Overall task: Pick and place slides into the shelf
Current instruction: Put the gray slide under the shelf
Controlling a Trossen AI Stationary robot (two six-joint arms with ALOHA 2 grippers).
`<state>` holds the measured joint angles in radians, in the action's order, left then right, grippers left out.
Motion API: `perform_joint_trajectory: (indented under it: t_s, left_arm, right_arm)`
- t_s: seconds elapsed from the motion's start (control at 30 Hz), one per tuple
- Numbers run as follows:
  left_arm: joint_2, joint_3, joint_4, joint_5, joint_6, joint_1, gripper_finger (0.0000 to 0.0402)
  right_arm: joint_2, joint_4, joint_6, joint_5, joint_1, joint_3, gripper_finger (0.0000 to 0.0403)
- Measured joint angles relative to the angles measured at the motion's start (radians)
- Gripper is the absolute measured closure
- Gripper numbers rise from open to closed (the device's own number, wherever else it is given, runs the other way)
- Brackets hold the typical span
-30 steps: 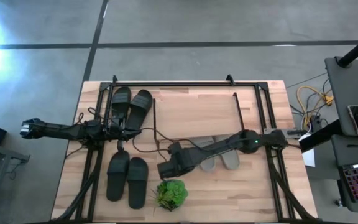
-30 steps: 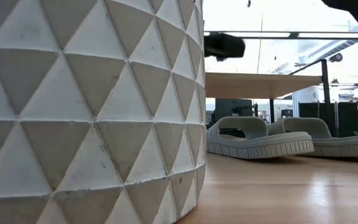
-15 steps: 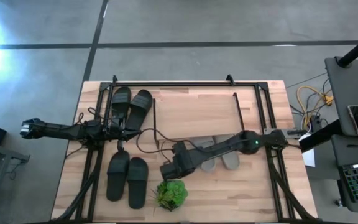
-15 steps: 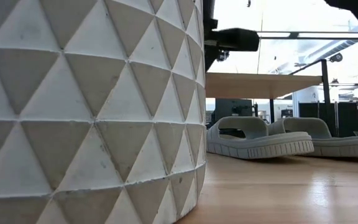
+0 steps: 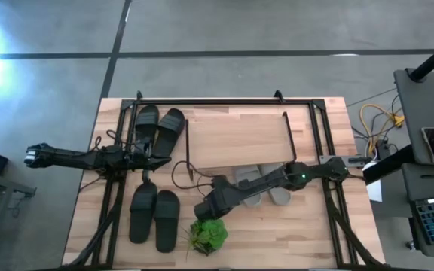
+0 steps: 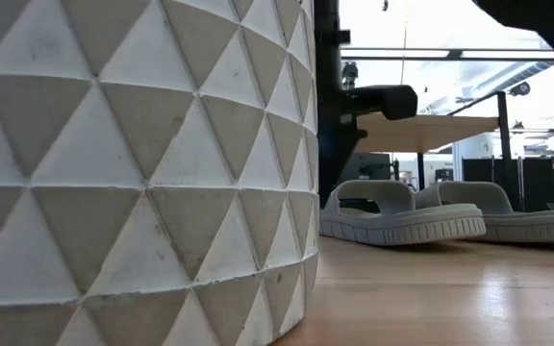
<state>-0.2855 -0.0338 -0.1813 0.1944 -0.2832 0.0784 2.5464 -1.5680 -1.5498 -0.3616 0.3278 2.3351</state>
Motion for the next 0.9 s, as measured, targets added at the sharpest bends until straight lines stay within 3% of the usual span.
perform_joint_trajectory:
  t_s: [0.33, 0.4, 0.53, 0.77, 0.9]
  left_arm:
    - [0.001, 0.0, -0.035, 0.0, -0.006, 0.0, 0.0402]
    - [0.0, 0.0, -0.064, -0.006, -0.109, 0.0, 0.0402]
    - [0.0, -0.001, -0.158, 0.005, -0.35, 0.0, 0.0402]
    - [-0.003, -0.004, -0.413, 0.023, -0.342, 0.0, 0.0402]
    - [-0.029, -0.049, -0.326, -0.017, -0.358, 0.011, 0.0402]
  right_arm:
    - [0.003, 0.009, -0.022, 0.001, -0.005, -0.075, 0.036]
    - [-0.01, -0.009, -0.048, -0.01, 0.001, -0.068, 0.036]
    - [-0.088, -0.011, -0.115, -0.119, 0.012, -0.056, 0.036]
    - [-0.341, -0.007, -0.159, -0.347, 0.005, -0.052, 0.036]
    - [-0.463, -0.005, -0.144, -0.436, 0.006, -0.058, 0.036]
